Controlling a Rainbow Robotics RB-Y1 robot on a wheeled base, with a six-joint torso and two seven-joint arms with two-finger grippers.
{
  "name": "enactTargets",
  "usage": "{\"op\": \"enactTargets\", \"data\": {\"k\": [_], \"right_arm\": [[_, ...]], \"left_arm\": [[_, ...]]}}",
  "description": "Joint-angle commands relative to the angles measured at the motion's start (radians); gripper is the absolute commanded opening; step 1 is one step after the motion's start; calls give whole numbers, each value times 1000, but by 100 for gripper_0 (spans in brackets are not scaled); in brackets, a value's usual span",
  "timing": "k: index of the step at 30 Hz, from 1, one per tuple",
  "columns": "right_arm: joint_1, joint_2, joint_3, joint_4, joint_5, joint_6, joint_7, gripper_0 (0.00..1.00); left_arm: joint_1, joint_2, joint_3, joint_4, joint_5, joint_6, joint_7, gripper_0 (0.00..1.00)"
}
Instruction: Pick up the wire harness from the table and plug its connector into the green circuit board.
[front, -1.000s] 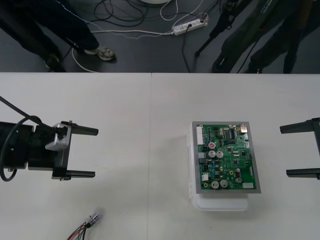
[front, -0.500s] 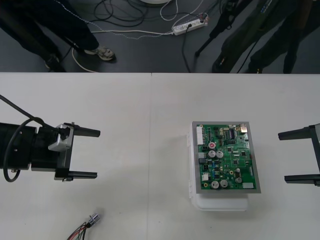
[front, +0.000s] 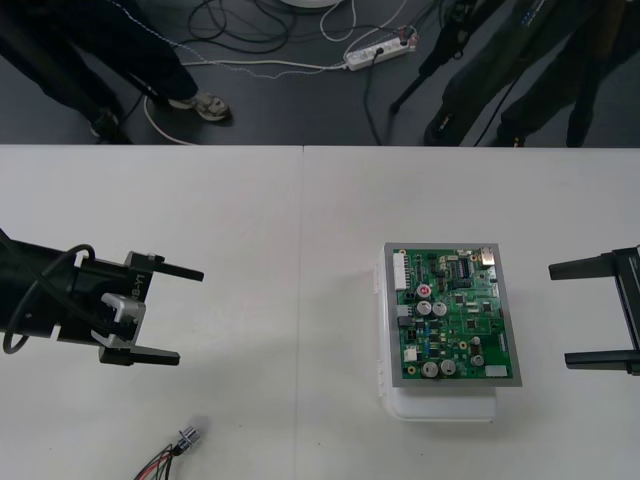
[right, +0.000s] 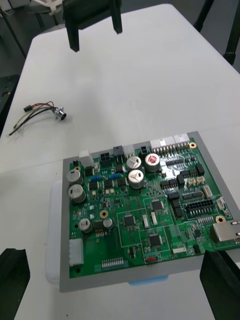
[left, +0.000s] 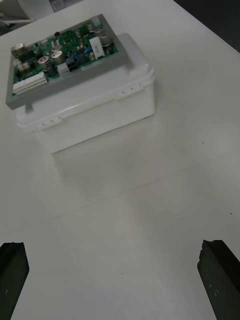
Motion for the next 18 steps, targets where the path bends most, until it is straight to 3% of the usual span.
{"op": "enactTargets", "data": {"k": [1, 18], "right_arm": [[10, 29, 10, -5, -84, -7, -23, 100], [4, 107, 9, -5, -262, -7, -79, 100]], "left_arm": [[-56, 107, -69, -25, -28, -27, -36, 100], [-151, 405, -378, -243, -159, 45, -299, 100]]}}
